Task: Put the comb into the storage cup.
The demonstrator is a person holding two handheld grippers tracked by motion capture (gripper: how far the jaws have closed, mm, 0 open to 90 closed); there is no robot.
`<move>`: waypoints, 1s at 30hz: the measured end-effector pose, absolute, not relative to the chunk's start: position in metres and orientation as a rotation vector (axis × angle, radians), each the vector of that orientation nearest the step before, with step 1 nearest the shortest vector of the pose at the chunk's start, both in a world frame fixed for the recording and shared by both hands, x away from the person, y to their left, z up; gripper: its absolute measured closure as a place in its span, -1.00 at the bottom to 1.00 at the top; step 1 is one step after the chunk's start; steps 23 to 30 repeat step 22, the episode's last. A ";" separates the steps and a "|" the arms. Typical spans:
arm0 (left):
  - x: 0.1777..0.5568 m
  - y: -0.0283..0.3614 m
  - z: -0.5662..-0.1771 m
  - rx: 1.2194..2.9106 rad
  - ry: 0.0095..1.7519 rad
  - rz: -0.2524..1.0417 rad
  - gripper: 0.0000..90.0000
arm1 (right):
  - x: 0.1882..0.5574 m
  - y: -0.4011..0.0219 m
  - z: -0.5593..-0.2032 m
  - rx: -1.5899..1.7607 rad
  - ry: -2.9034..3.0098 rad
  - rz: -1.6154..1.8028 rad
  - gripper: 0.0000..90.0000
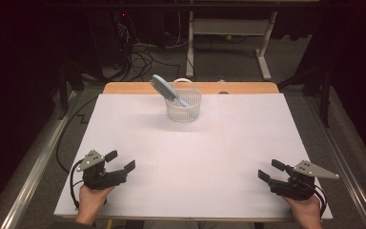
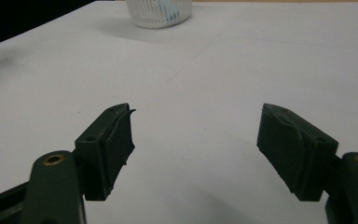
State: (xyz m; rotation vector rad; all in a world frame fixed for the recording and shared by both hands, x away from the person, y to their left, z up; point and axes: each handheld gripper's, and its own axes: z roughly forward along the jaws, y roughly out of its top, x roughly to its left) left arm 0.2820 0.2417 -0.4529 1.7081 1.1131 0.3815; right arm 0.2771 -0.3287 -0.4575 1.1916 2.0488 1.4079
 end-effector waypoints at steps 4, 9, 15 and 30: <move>0.279 0.245 -0.455 1.691 1.123 0.380 -0.69 | 0.277 -0.328 -0.458 1.192 2.052 1.406 -0.40; 0.279 0.245 -0.457 1.699 1.133 0.375 -0.69 | 0.276 -0.330 -0.457 1.200 2.044 1.406 -0.40; 0.279 0.244 -0.458 1.711 1.136 0.388 -0.69 | 0.276 -0.330 -0.457 1.202 2.039 1.401 -0.40; 0.280 0.244 -0.458 1.708 1.135 0.389 -0.69 | 0.275 -0.331 -0.457 1.201 2.033 1.405 -0.40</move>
